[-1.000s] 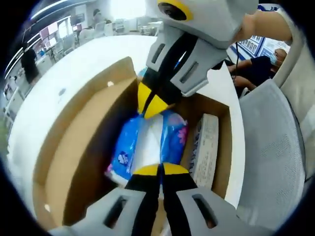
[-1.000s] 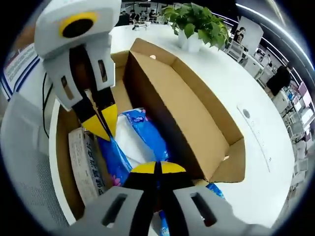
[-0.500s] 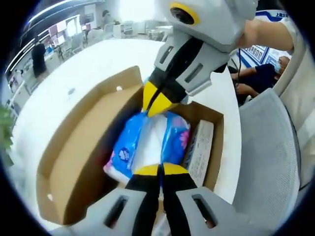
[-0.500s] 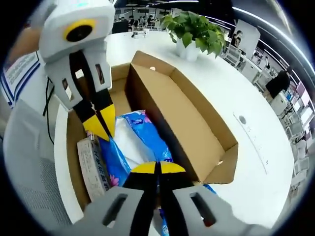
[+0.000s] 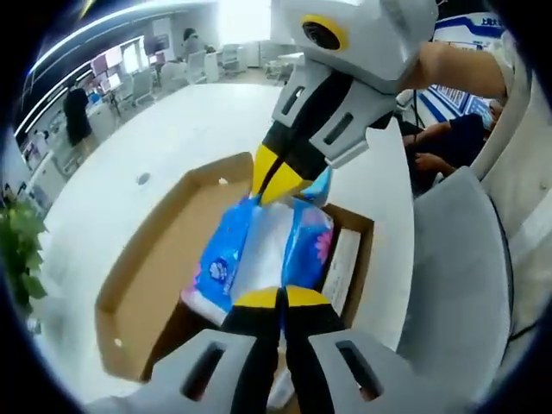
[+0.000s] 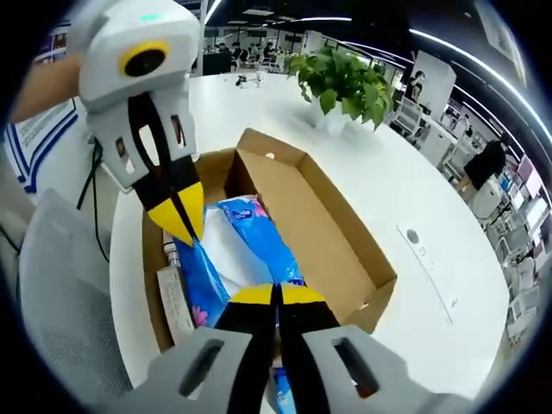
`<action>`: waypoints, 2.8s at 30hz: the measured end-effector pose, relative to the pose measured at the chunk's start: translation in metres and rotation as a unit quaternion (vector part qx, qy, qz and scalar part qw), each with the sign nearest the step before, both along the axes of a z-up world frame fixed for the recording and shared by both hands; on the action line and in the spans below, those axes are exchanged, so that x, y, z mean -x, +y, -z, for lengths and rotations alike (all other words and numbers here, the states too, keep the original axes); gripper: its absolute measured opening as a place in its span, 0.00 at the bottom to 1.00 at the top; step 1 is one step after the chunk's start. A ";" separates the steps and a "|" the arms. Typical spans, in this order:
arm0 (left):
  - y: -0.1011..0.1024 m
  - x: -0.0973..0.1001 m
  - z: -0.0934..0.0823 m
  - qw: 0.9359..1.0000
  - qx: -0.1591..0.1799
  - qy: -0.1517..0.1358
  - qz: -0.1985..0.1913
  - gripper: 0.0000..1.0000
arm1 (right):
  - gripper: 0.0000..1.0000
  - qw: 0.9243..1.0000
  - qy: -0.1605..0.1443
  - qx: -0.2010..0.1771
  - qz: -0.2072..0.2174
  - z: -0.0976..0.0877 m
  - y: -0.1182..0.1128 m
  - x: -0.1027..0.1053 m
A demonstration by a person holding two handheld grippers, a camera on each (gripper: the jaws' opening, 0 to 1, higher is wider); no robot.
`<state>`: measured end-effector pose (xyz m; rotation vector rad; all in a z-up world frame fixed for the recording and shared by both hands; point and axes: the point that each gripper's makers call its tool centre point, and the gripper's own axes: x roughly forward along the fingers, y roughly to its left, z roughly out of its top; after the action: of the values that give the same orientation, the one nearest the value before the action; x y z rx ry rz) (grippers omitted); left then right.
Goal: Operate the shoe box by opening the lid, removing the specified soft item, and placing it in the target area until the item is outside and the box remains undamaged.
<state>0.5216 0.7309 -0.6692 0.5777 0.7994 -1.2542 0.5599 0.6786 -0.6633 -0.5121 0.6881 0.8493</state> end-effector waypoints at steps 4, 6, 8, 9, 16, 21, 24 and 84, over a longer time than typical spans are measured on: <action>-0.003 0.001 -0.012 1.000 0.003 -0.003 -0.003 0.00 | 0.00 1.000 -0.009 -0.002 -0.004 -0.012 -0.002 0.000; -0.005 0.002 -0.019 1.000 0.004 -0.004 -0.004 0.00 | 0.00 1.000 -0.014 -0.004 -0.005 -0.019 -0.004 0.000; -0.007 0.003 -0.024 1.000 0.005 -0.006 -0.005 0.00 | 0.00 1.000 -0.018 -0.005 -0.006 -0.025 -0.006 0.002; -0.008 0.003 -0.026 1.000 0.006 -0.006 -0.005 0.00 | 0.00 1.000 -0.019 -0.006 -0.006 -0.027 -0.008 0.002; -0.022 0.006 -0.045 1.000 0.010 -0.010 -0.005 0.00 | 0.00 1.000 -0.030 -0.006 -0.007 -0.045 -0.024 0.008; -0.038 0.010 -0.054 1.000 0.015 -0.012 0.006 0.00 | 0.00 0.999 -0.032 -0.001 -0.004 -0.052 -0.041 0.014; -0.051 0.013 -0.058 1.000 0.019 -0.012 0.016 0.00 | 0.00 0.999 -0.034 0.000 0.001 -0.056 -0.052 0.017; -0.335 0.032 -0.003 0.982 0.047 0.058 0.176 0.00 | 0.00 0.990 0.019 0.026 0.137 -0.005 -0.332 0.027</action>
<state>0.4891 0.3963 -0.6664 0.5887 0.7492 -1.6543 0.5334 0.3468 -0.6583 -0.4363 0.7971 0.5850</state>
